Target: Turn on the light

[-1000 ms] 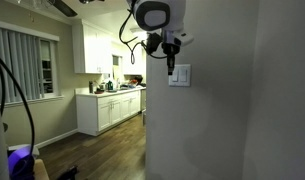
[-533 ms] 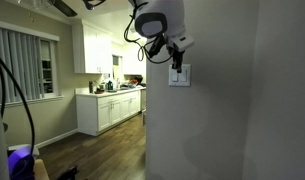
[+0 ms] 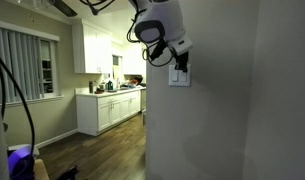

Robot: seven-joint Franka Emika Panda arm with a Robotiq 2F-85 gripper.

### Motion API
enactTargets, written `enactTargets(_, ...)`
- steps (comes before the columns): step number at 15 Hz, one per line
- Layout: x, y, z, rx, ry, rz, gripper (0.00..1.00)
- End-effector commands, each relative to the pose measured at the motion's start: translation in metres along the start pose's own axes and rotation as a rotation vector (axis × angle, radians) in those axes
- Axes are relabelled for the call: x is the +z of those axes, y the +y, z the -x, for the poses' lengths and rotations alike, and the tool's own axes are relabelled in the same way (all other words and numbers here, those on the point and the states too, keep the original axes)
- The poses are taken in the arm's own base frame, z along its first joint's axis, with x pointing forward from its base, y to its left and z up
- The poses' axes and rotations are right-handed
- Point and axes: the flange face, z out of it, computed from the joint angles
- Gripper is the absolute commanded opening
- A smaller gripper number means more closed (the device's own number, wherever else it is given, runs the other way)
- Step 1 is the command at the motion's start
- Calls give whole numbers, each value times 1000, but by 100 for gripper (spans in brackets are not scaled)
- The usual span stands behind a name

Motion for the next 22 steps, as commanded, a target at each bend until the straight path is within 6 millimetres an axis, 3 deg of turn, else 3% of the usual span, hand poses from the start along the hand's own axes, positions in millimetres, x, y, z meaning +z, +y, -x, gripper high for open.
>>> enactTargets(1, 6, -6, 0, 57, 19, -22, 0)
enactTargets(5, 11, -12, 0, 68, 16, -21, 0)
enactTargets(14, 25, -3, 4, 89, 6, 11, 0)
enactTargets(22, 21, -11, 12, 161, 33, -63, 0)
